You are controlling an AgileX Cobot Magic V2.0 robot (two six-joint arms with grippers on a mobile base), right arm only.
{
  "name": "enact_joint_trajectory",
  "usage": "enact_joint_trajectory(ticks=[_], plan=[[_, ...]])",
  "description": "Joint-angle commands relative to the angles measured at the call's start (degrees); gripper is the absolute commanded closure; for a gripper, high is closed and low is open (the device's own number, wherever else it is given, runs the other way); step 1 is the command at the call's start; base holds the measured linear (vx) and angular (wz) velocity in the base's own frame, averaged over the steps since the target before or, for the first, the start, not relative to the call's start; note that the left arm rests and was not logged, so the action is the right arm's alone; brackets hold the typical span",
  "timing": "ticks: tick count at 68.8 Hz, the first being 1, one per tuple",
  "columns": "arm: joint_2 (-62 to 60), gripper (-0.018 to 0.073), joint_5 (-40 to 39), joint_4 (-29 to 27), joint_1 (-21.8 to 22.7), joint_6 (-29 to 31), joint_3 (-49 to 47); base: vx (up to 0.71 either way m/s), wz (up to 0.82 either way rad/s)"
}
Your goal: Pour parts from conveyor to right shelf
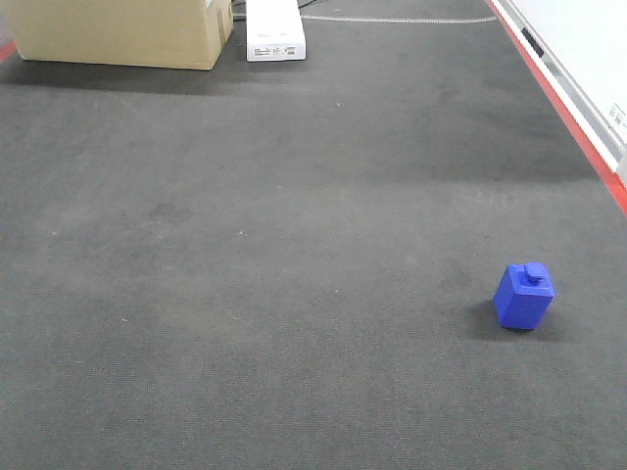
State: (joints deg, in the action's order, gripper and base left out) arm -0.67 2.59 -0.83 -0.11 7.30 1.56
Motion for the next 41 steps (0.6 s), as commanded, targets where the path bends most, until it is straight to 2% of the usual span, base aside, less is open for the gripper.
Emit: enact_joint_trajectory(ticks=[1, 41], plan=[[-1.0, 0.0569, -4.2, 0.3, 0.2, 0.0, 0.0, 0.0, 0.0], [-1.0, 0.0569, -4.1, 0.3, 0.2, 0.0, 0.0, 0.0, 0.0]])
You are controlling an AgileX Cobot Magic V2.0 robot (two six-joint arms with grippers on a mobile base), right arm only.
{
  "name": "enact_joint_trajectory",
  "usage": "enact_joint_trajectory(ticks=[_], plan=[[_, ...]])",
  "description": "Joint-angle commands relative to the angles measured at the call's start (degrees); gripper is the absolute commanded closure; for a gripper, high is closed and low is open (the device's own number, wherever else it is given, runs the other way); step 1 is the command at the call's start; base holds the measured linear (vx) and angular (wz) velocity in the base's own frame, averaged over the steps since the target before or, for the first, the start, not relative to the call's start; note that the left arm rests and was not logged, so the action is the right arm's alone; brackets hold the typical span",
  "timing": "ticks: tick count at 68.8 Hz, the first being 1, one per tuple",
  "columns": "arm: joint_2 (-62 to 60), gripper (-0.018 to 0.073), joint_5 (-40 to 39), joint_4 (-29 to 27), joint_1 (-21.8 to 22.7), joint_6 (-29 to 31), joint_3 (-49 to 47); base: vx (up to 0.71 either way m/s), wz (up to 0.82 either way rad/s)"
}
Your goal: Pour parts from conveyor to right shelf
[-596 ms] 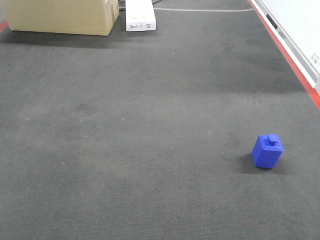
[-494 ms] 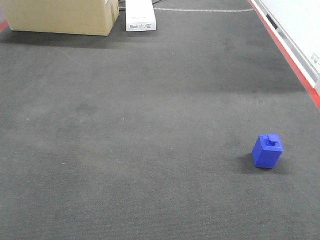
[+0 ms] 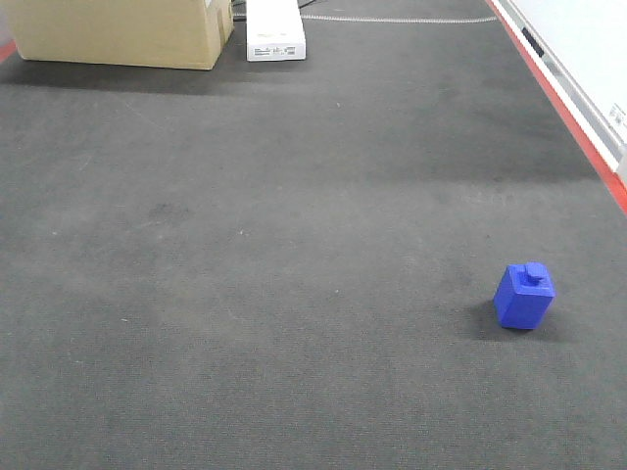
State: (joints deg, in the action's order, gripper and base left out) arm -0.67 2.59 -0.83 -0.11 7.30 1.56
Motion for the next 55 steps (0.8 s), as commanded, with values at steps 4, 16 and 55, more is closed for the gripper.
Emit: enact_joint_trajectory(ticks=[4, 16, 55], plan=[[-1.0, 0.0569, -4.1, 0.3, 0.2, 0.0, 0.0, 0.0, 0.0], [-1.0, 0.0569, -4.6, 0.3, 0.2, 0.0, 0.0, 0.0, 0.0], [-1.0, 0.0566, -31.8, 0.2, 0.2, 0.4, -5.7, 0.0, 0.0]])
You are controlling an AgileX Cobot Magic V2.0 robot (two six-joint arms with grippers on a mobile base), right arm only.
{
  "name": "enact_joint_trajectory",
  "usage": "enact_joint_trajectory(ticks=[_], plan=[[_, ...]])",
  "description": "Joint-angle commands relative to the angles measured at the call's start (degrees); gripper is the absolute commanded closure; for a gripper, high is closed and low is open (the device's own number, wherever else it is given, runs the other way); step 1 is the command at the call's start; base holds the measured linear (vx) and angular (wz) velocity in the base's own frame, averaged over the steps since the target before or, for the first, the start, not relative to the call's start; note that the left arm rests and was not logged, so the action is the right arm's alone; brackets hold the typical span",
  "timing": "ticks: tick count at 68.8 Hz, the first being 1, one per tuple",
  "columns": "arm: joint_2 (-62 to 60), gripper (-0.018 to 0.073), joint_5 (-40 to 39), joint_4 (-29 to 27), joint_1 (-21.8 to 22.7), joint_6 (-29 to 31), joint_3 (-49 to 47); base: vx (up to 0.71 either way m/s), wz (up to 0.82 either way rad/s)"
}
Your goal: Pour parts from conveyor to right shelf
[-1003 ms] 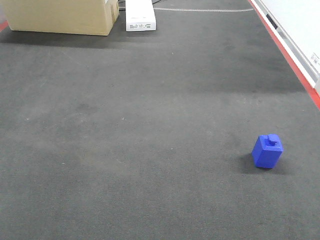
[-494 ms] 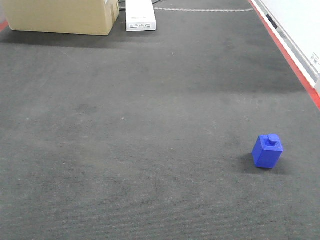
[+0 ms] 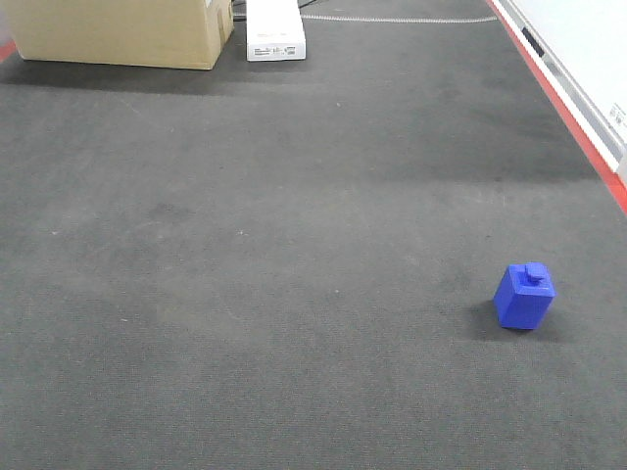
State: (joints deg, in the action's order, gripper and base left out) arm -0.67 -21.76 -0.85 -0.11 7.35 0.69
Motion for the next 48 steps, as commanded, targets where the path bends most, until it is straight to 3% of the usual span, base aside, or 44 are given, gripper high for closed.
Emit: enact_joint_trajectory(ticks=[1, 10, 32, 42, 48], plan=[[-1.0, 0.0566, -7.2, 0.3, 0.2, 0.3, -5.6, 0.0, 0.0], [-0.6, 0.0565, 0.6, 0.3, 0.2, 0.5, -15.5, 0.0, 0.0], [17.8, 0.0564, 34.1, 0.3, 0.2, 0.8, -35.1, 0.0, 0.0], [29.0, 0.0538, 40.4, -0.6, 0.2, -0.1, -36.1, 0.0, 0.0], [34.9, 0.0462, 42.5, -3.2, 0.2, -0.7, -36.1, 0.0, 0.0]])
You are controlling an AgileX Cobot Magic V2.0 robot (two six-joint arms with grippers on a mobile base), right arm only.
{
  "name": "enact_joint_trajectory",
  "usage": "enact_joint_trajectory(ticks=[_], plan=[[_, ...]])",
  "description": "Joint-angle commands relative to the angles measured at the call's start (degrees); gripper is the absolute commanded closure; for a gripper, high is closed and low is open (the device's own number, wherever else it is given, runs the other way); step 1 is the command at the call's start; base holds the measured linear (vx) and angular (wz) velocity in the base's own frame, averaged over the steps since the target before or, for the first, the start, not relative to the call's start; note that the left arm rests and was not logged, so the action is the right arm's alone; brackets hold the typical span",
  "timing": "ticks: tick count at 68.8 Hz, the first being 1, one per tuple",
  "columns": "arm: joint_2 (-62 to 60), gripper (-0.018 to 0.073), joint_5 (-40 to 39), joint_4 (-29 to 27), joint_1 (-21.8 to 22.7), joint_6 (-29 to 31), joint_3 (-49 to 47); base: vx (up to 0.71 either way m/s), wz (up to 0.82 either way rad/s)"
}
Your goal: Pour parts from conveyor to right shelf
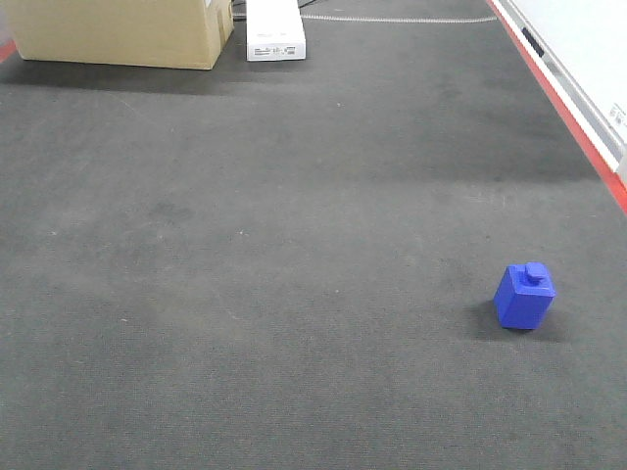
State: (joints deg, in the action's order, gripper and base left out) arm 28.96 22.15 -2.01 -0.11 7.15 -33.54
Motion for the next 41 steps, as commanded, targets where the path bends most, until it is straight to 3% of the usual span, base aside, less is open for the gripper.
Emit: enact_joint_trajectory(ticks=[1, 12, 21, 26, 34, 41], plan=[[6.5, 0.0445, -0.9, -2.8, 0.2, -0.5, -1.9, 0.0, 0.0], [14.8, 0.0144, 0.0, -6.1, 0.2, -0.4, -1.9, 0.0, 0.0], [19.1, -0.0106, -4.5, -6.0, 0.2, 3.0, -1.9, 0.0, 0.0], [20.8, -0.0169, -7.6, -6.3, 0.2, 6.0, -1.9, 0.0, 0.0], [22.1, -0.0162, -11.1, -8.5, 0.2, 5.7, -2.0, 0.0, 0.0], [23.5, -0.0142, -8.9, -10.2, 0.2, 5.7, -3.8, 0.0, 0.0]])
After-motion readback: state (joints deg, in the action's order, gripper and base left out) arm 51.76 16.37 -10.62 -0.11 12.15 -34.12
